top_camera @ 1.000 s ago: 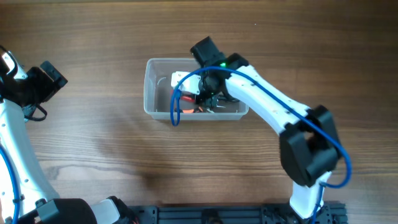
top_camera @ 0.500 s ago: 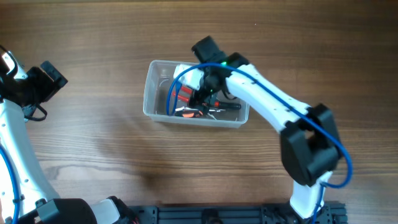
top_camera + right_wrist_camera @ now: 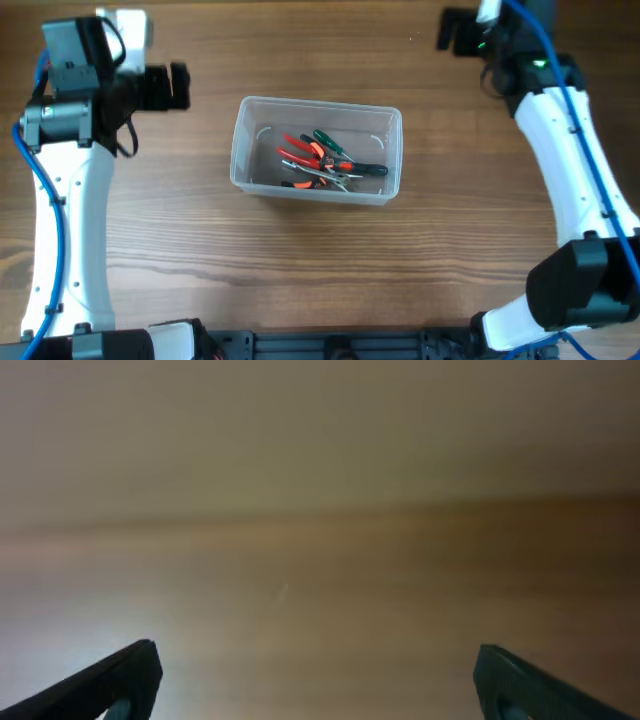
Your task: Pack container
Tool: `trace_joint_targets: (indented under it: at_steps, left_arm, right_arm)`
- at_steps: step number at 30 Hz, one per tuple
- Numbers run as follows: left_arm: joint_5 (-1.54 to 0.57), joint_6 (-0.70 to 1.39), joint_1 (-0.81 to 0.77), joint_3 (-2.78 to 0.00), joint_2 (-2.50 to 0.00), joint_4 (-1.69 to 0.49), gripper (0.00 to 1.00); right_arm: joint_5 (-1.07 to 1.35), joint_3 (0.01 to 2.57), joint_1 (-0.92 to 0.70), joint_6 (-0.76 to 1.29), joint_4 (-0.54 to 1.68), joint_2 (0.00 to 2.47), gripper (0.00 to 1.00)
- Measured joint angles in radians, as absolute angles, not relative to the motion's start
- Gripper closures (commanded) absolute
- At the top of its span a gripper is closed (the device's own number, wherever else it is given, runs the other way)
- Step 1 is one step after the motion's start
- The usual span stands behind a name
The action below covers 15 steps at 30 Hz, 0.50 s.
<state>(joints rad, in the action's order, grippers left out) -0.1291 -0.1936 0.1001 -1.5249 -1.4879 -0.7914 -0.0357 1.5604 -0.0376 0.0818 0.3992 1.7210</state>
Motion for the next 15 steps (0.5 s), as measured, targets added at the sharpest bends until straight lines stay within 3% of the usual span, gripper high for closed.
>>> trace_joint_targets:
  at_steps: [3,10,15]
  left_arm:
    - [-0.120,-0.221,0.098,-1.525,-1.504,-0.686,0.00]
    - [-0.075,-0.192,0.102,-1.522,-1.520,-0.765,0.00]
    - [-0.070,-0.181,0.102,-1.360,-1.295,-0.655,0.00]
  right_arm:
    - [-0.047,1.561,0.013,0.020,0.341,1.721,0.00]
    - [-0.080,1.559,0.069,-0.028,0.416,1.700,0.00]
    - [-0.084,1.394,0.096,-0.030,0.388,1.470,0.00]
